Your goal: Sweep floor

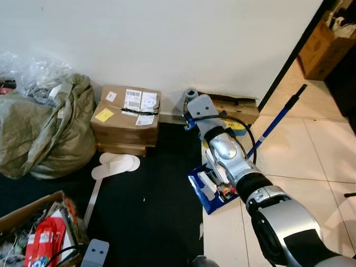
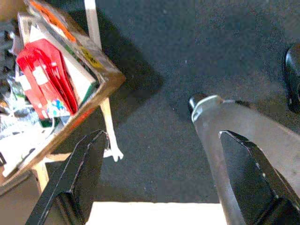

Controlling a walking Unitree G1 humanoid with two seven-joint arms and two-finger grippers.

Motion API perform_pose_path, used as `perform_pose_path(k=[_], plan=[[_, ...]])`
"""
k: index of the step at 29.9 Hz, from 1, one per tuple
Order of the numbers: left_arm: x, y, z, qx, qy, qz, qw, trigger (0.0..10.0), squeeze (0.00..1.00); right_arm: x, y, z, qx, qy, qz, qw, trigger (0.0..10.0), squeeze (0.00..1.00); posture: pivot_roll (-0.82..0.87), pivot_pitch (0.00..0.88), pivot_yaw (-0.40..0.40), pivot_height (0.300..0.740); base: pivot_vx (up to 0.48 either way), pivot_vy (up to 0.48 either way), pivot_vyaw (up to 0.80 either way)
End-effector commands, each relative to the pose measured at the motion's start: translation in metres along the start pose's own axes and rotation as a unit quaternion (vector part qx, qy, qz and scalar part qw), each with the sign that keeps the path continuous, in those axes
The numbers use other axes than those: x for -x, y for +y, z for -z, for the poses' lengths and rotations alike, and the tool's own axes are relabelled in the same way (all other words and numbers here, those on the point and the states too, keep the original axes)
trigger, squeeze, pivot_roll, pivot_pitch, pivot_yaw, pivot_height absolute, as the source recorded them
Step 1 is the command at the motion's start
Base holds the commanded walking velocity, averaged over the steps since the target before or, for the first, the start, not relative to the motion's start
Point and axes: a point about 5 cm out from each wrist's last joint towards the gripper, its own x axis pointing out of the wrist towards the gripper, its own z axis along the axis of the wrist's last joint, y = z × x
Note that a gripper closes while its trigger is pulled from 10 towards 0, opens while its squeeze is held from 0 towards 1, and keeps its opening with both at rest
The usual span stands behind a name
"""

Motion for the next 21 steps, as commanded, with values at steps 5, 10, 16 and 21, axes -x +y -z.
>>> perform_pose_path(k=[5, 10, 16, 21], plan=[[-0.001, -0.006, 0.001, 0.003, 0.019, 0.009, 1.000, 10.0, 0.00, -0.005, 0.007, -0.005, -0.135, 0.013, -0.046, 0.990, 10.0, 0.00, -0.09, 0.060, -0.008, 0.740, 0.000, 0.000, 0.00], [-0.007, -0.002, -0.017, 0.031, -0.004, -0.004, 1.000, 10.0, 0.00, 0.004, 0.017, 0.006, -0.184, 0.025, -0.081, 0.979, 10.0, 0.00, -0.09, 0.033, 0.003, 0.740, 0.000, 0.000, 0.00], [-0.014, 0.005, -0.043, 0.048, -0.042, -0.006, 0.998, 10.0, 0.00, 0.020, 0.033, 0.018, -0.183, 0.028, -0.133, 0.974, 10.0, 0.00, -0.08, 0.017, 0.022, 0.740, 0.000, 0.000, 0.00], [-0.018, 0.010, -0.062, 0.058, -0.074, 0.013, 0.995, 10.0, 0.00, 0.032, 0.045, 0.028, -0.191, 0.042, -0.164, 0.967, 10.0, 0.00, -0.06, 0.009, 0.023, 0.740, 0.000, 0.000, 0.00]])
